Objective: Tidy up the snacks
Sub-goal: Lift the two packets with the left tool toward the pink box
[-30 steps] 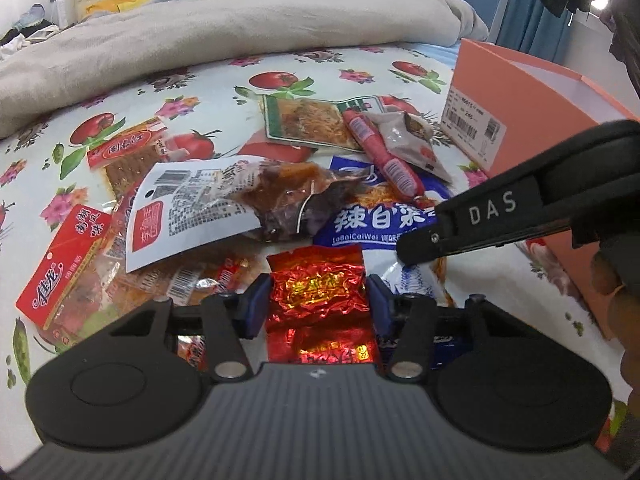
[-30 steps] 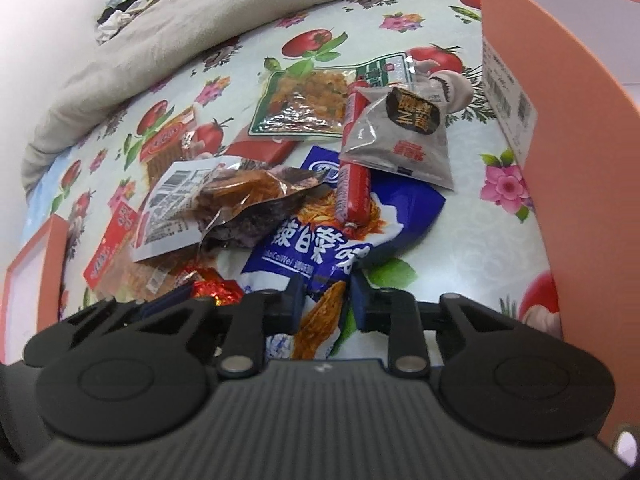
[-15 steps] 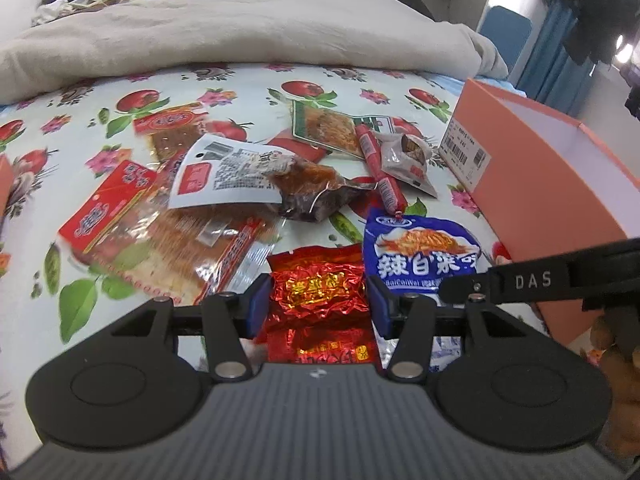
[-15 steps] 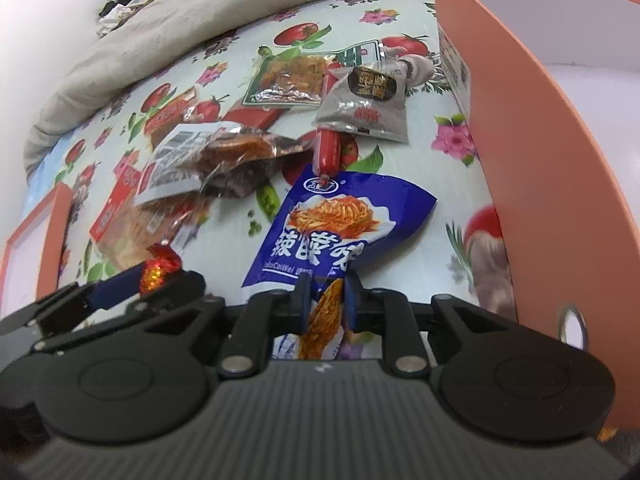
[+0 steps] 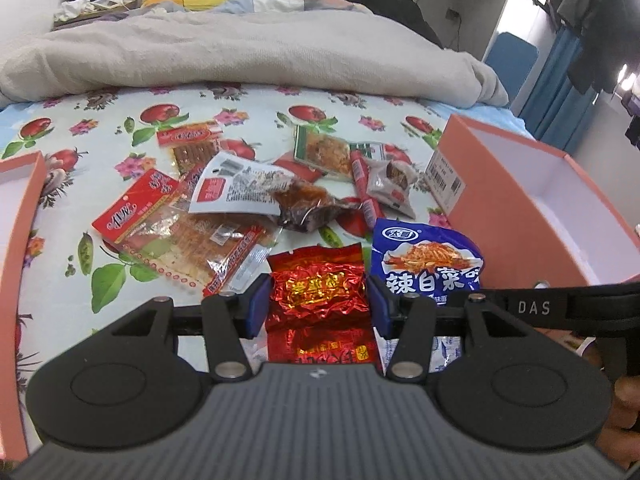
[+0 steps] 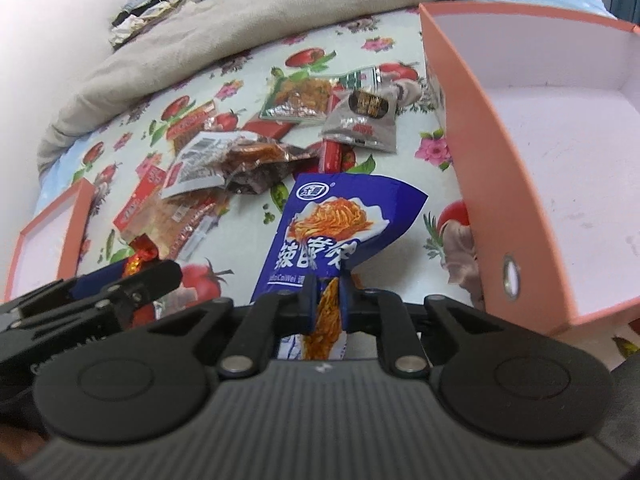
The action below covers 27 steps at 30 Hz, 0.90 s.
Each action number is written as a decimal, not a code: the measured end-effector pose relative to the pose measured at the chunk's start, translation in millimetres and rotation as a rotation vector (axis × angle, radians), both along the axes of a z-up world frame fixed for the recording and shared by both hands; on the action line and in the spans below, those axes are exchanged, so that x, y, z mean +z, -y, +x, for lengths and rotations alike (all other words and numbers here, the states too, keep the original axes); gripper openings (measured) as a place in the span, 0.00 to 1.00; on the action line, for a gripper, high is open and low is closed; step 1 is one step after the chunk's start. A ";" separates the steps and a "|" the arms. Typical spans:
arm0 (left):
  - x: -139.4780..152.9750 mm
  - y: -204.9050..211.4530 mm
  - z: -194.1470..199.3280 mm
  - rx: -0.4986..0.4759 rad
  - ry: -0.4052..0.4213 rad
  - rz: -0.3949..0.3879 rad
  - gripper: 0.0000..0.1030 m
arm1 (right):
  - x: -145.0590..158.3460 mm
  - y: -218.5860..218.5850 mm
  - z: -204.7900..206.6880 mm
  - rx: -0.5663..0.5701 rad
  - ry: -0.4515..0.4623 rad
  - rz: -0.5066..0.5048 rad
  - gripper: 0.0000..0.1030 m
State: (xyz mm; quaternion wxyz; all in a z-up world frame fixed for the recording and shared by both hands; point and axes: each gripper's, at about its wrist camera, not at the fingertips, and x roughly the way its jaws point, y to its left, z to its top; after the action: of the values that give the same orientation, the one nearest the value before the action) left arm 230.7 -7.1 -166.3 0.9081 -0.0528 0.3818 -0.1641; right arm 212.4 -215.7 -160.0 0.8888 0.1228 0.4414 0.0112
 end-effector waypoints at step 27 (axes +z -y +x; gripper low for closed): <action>187.0 94.8 6.9 -0.041 0.164 -0.058 0.55 | 162.4 72.3 -24.6 -0.022 0.300 -0.014 0.13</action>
State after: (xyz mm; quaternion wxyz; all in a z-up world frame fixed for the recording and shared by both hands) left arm 237.6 -102.0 20.7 0.9308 -0.0578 0.3022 -0.1972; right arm 187.8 -288.0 2.4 0.9456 0.1186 0.3025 0.0164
